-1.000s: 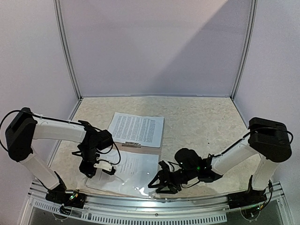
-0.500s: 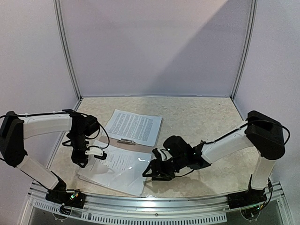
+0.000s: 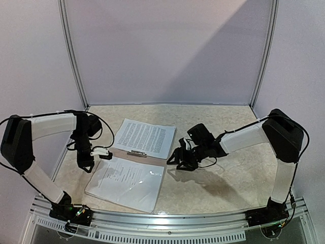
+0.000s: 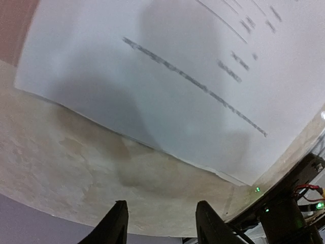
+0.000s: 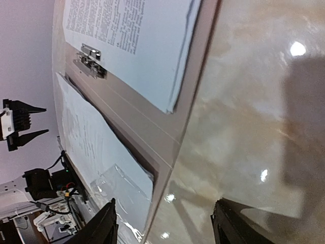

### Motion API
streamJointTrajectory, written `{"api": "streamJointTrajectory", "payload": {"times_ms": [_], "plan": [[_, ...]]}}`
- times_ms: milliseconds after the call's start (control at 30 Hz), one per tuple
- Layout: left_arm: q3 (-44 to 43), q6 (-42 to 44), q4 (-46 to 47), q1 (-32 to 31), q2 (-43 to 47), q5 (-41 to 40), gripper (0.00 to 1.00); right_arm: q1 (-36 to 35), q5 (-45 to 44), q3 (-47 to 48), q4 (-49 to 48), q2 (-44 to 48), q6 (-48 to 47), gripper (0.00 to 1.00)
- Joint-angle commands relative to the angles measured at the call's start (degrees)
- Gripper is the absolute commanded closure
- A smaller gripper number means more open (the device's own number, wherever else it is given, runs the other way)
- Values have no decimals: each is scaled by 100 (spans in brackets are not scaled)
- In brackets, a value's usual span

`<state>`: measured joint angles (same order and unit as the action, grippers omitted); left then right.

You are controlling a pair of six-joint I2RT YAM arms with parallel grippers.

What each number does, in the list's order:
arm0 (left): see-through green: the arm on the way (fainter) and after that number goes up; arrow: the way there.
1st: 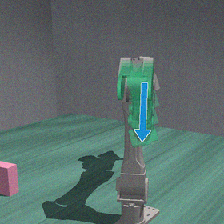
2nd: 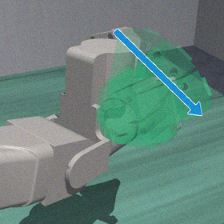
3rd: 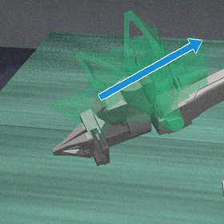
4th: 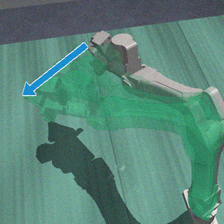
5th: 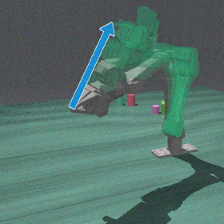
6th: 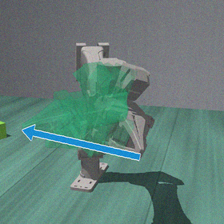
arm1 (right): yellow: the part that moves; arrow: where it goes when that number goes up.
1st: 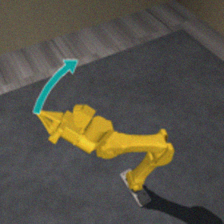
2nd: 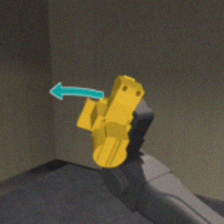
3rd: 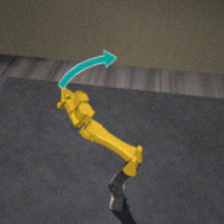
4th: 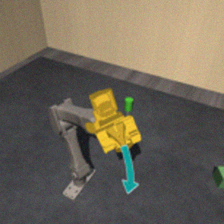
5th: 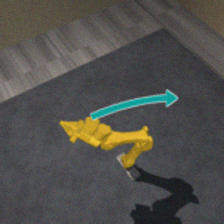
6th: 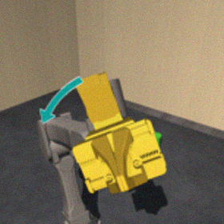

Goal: Put the files into the folder
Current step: Pick up the folder with files from the center of the board.

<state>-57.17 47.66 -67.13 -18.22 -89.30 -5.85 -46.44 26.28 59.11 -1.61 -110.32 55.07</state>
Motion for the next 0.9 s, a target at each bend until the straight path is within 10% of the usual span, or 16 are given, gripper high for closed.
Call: {"api": "streamJointTrajectory", "payload": {"times_ms": [0,533,667,867], "plan": [[-756,-685,605,189,-779,67,53,246,22,368,-119,-520,-26,36],[-1820,-2600,727,1488,-2251,3420,47,40,-76,-215,-1478,-740,1701,37],[-1824,-2946,1010,1505,-2493,3602,27,46,-334,-58,-1278,-790,1733,36],[-1917,-3230,1350,1671,-2597,3476,26,206,-870,359,-514,-757,1396,36]]}}
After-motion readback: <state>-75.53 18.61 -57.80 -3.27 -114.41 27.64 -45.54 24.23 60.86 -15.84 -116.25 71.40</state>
